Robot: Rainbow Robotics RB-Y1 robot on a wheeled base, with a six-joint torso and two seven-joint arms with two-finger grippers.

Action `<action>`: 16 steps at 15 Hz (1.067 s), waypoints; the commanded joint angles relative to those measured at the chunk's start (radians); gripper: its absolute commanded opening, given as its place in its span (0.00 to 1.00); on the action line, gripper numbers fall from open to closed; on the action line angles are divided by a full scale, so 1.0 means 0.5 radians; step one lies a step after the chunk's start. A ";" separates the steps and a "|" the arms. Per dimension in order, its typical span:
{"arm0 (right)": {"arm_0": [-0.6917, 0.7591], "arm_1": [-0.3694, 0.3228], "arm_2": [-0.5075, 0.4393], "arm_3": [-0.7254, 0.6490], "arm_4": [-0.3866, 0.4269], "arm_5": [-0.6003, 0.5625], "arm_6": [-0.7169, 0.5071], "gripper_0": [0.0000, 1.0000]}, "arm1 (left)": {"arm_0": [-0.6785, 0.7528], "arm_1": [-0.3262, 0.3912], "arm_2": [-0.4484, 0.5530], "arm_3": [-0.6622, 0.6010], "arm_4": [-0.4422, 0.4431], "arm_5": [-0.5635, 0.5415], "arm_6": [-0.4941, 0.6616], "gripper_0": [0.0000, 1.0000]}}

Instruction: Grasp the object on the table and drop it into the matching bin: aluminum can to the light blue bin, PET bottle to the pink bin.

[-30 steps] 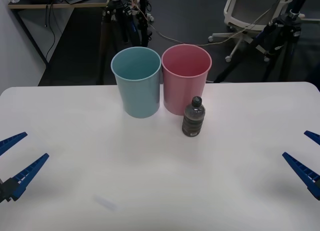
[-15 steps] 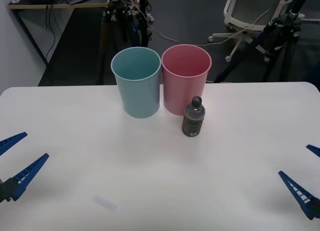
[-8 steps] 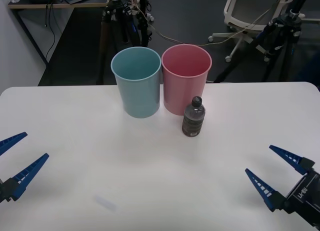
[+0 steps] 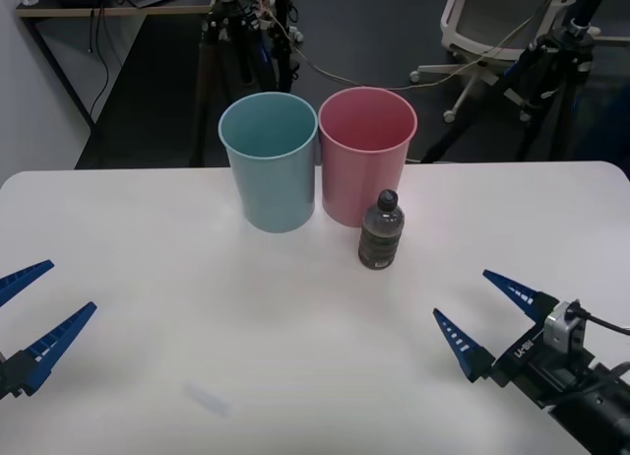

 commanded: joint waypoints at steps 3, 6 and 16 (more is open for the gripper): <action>-0.328 0.111 0.062 0.411 -0.017 -0.214 0.069 1.00 | 0.000 0.000 0.000 0.000 0.000 0.000 0.000 1.00; -0.473 0.212 0.078 0.580 -0.014 -0.220 0.262 1.00 | 0.000 0.000 0.000 0.000 0.000 0.000 0.000 1.00; -0.822 0.423 0.084 0.985 -0.005 -0.174 0.431 1.00 | 0.000 0.000 0.000 0.000 0.000 0.000 0.000 1.00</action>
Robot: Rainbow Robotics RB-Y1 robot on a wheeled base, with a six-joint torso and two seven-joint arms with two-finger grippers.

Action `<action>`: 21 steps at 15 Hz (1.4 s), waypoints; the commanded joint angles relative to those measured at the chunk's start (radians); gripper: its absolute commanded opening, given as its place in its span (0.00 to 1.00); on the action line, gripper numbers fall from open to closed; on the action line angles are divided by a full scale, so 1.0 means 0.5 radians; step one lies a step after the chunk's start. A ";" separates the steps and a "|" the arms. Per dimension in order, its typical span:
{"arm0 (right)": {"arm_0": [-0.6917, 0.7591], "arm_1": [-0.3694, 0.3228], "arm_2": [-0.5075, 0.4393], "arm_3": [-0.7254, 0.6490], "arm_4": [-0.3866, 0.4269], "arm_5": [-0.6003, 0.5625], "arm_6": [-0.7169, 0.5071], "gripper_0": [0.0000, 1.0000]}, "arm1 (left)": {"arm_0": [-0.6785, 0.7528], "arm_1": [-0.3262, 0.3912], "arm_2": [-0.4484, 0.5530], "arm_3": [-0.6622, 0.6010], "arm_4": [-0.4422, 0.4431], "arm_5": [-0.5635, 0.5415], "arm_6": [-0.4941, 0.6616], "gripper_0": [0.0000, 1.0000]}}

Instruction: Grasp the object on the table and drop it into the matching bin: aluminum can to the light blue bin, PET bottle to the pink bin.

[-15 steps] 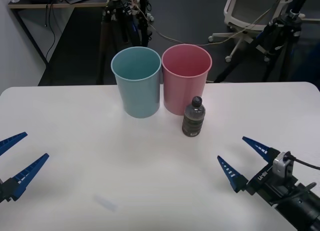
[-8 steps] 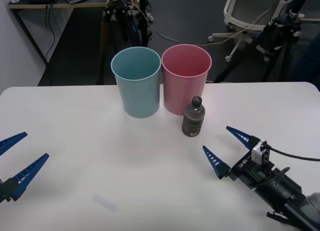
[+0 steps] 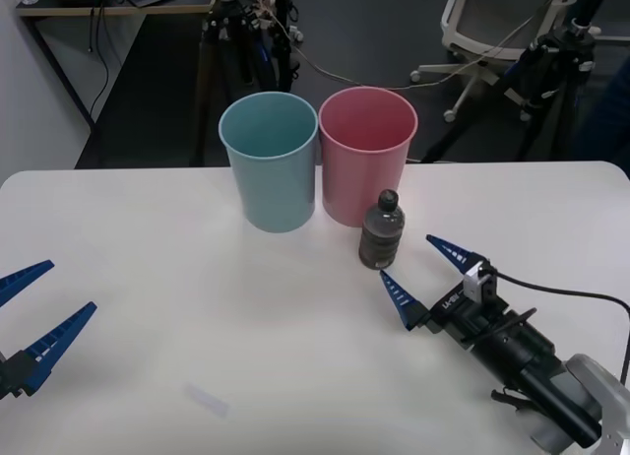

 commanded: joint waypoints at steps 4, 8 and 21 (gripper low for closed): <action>-0.083 0.089 -0.003 0.027 0.016 0.132 0.051 1.00 | 0.000 0.000 0.000 0.000 0.000 0.000 0.000 1.00; -0.190 0.150 -0.003 0.168 0.019 0.144 0.085 1.00 | 0.000 0.000 0.000 0.000 0.000 0.000 0.000 1.00; -0.427 0.322 -0.049 0.370 0.071 0.276 0.167 1.00 | 0.000 0.000 0.000 0.000 0.000 0.000 0.000 1.00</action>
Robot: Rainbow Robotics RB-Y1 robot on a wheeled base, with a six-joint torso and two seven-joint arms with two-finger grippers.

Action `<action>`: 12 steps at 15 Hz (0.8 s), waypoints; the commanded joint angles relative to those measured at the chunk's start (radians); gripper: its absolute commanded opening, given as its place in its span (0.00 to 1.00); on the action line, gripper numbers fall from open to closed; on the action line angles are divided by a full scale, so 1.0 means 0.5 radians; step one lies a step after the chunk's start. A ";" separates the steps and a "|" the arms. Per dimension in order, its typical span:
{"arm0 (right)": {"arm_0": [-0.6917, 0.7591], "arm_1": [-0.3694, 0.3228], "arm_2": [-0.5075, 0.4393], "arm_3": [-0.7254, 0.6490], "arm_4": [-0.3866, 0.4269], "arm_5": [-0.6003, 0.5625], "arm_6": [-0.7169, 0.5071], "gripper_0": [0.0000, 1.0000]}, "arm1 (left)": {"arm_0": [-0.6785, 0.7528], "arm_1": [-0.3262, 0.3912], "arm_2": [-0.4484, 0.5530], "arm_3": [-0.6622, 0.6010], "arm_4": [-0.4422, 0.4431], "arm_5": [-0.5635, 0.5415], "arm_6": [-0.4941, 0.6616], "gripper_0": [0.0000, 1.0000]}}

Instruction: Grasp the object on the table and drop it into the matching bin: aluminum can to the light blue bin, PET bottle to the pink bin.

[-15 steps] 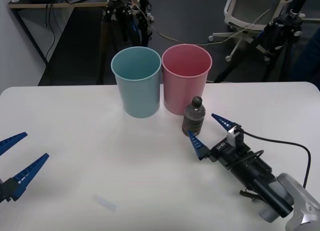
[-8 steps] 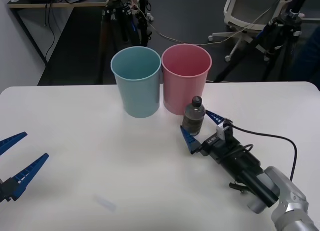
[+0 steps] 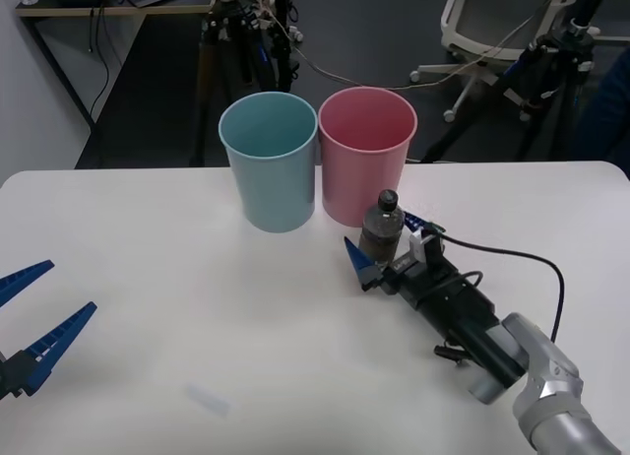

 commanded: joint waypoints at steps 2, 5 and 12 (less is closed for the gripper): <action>-0.028 0.014 0.000 0.000 -0.001 0.045 0.001 1.00 | 0.000 0.000 0.000 0.000 0.000 0.000 0.000 1.00; -0.028 0.014 -0.003 0.000 0.002 0.045 0.001 1.00 | 0.000 0.000 0.000 0.000 0.000 0.000 0.000 1.00; -0.032 0.014 -0.022 0.000 0.002 0.051 0.001 0.43 | 0.000 0.000 0.000 0.000 0.000 0.000 0.000 1.00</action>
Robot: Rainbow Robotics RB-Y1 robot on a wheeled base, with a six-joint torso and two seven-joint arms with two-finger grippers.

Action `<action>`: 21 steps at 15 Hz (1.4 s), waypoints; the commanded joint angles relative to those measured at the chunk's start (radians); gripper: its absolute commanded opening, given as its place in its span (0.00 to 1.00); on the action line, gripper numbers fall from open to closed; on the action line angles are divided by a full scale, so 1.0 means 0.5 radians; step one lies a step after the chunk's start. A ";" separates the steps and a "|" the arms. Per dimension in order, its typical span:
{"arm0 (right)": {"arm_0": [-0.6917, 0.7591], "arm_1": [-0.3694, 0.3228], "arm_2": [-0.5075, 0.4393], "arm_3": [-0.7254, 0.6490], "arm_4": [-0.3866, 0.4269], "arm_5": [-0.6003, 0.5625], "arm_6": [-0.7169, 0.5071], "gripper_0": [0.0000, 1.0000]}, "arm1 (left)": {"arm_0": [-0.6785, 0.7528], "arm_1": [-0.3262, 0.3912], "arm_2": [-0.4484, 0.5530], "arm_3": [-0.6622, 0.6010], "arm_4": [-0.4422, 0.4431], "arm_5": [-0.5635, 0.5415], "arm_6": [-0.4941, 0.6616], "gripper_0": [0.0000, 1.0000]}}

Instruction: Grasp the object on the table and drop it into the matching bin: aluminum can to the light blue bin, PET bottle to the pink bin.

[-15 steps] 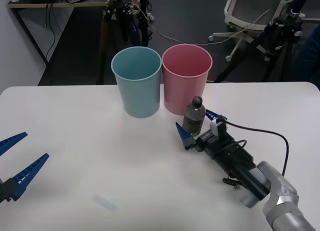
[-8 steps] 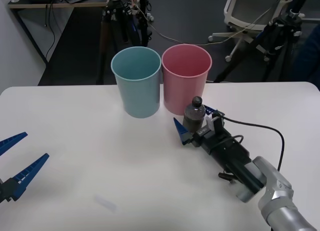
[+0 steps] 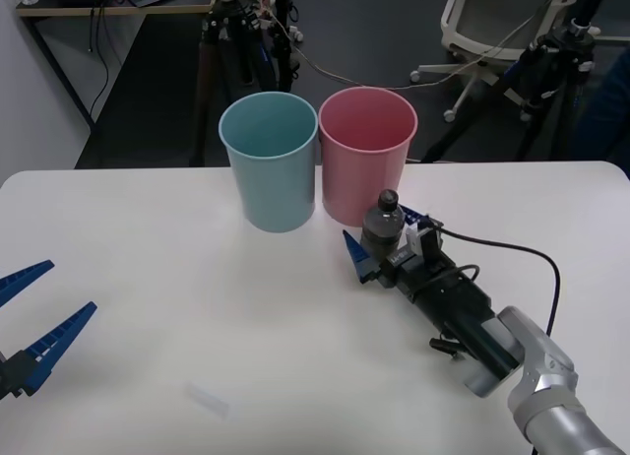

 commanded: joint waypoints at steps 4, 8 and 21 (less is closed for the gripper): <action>0.000 -0.001 -0.013 0.001 0.000 0.002 -0.006 0.04 | 0.000 0.000 0.000 0.000 0.000 0.000 0.000 1.00; 0.003 -0.013 -0.013 -0.002 0.000 -0.004 -0.006 0.00 | 0.000 0.000 0.000 0.000 0.000 0.000 0.000 1.00; 0.902 -1.016 0.462 -1.431 -0.610 0.306 -0.175 0.00 | 0.000 0.000 0.000 0.000 0.000 0.000 0.000 1.00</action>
